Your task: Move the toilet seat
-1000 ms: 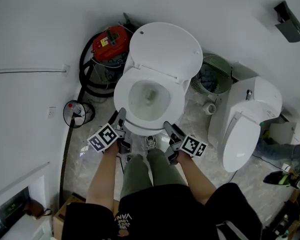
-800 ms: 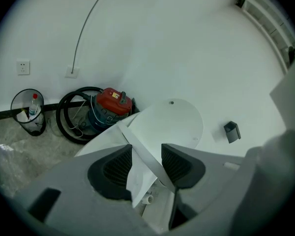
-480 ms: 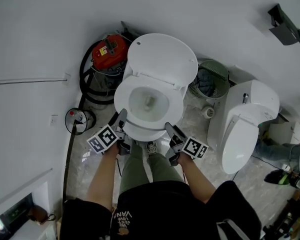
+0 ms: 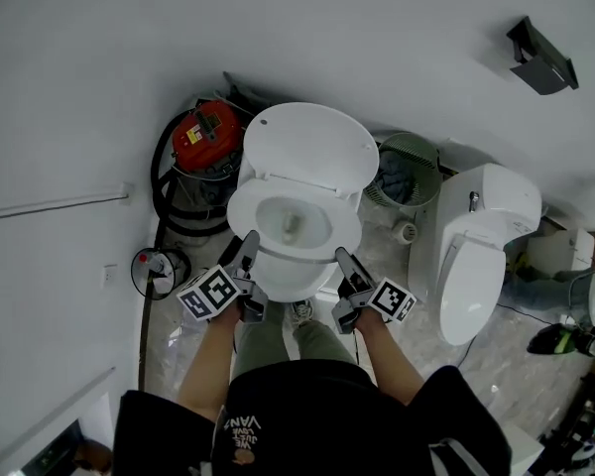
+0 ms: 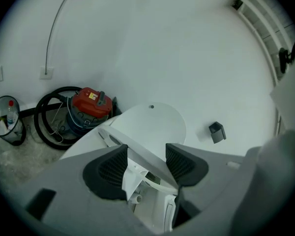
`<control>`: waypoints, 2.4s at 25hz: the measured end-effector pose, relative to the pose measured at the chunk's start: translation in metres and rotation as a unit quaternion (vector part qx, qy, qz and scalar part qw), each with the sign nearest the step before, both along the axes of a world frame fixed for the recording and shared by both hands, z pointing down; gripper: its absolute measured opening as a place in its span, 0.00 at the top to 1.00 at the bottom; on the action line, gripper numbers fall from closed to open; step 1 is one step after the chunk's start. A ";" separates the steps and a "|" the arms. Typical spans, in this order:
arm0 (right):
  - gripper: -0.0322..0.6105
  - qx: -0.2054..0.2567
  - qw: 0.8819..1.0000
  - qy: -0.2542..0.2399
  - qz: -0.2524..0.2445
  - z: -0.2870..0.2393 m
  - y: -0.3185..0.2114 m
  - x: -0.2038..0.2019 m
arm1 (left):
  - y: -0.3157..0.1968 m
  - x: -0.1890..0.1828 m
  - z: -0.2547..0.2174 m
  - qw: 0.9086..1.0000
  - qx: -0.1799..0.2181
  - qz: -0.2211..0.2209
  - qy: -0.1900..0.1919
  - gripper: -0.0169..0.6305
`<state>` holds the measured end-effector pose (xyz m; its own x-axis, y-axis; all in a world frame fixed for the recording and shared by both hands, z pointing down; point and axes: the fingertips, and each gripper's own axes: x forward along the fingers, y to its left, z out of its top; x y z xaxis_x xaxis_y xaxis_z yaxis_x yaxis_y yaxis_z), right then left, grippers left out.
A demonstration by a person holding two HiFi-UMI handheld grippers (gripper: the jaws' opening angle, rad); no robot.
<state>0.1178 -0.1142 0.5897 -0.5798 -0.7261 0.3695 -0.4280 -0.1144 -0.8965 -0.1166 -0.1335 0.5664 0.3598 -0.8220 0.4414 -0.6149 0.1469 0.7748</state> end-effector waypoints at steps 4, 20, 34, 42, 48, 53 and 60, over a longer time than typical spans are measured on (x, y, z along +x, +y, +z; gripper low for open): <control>0.48 -0.028 0.999 0.018 0.043 -0.003 -0.012 0.011 | -0.023 0.006 -0.015 0.999 0.020 0.033 0.004 0.58; 0.43 0.057 0.993 0.004 0.102 -0.045 -0.069 0.013 | -0.078 0.024 -0.046 0.988 0.053 0.143 -0.010 0.52; 0.44 0.101 0.988 0.039 0.113 -0.072 -0.073 0.027 | -0.110 0.034 -0.056 0.976 0.087 0.192 -0.063 0.49; 0.44 0.107 0.986 0.069 0.104 -0.076 -0.065 0.029 | -0.126 0.040 -0.056 0.960 0.104 0.233 -0.115 0.48; 0.46 0.112 0.984 0.076 0.118 -0.082 -0.059 0.034 | -0.138 0.044 -0.055 0.950 0.114 0.254 -0.138 0.47; 0.46 0.110 0.982 0.085 0.129 -0.089 -0.049 0.038 | -0.150 0.047 -0.055 0.945 0.119 0.266 -0.151 0.47; 0.47 0.109 0.978 0.107 0.144 -0.096 -0.030 0.047 | -0.166 0.049 -0.054 0.936 0.126 0.282 -0.168 0.47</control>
